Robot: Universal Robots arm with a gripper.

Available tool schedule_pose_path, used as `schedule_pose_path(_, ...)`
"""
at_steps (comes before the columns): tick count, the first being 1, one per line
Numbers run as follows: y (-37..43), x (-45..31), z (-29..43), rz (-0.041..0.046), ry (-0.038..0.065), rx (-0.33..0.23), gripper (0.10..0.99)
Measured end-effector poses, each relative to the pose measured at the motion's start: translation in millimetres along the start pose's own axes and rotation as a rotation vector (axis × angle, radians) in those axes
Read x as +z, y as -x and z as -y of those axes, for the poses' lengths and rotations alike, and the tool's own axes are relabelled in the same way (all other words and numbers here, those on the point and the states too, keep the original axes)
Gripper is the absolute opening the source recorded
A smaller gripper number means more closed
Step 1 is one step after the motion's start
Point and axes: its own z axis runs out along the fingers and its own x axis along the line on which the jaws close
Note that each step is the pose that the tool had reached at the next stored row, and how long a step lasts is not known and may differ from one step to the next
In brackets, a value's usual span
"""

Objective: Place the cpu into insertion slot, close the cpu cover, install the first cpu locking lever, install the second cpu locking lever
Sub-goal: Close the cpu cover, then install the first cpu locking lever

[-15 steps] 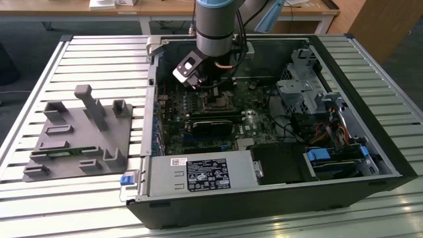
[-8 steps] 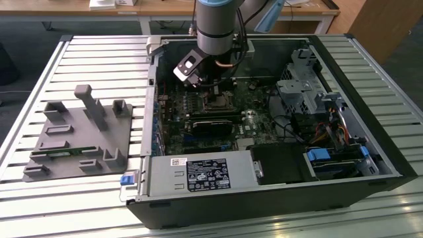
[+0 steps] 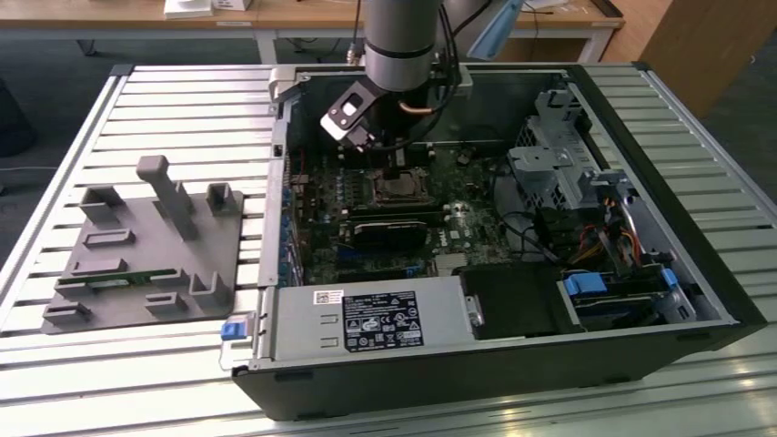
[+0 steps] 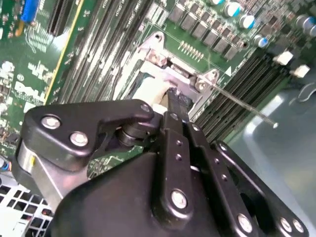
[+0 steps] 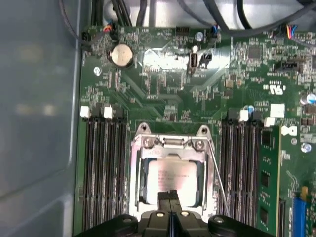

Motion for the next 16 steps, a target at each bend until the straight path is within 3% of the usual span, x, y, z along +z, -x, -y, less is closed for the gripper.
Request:
schedule_pose_path(2,0.1,0.1,-5.7,0.0000,0.000,0.000,0.106)
schedule_pose_path(6,0.2,0.3,-10.4,-0.0003,0.000,0.000,0.106)
schedule_pose_path(16,0.3,0.5,-14.6,-0.0002,0.000,0.000,0.106)
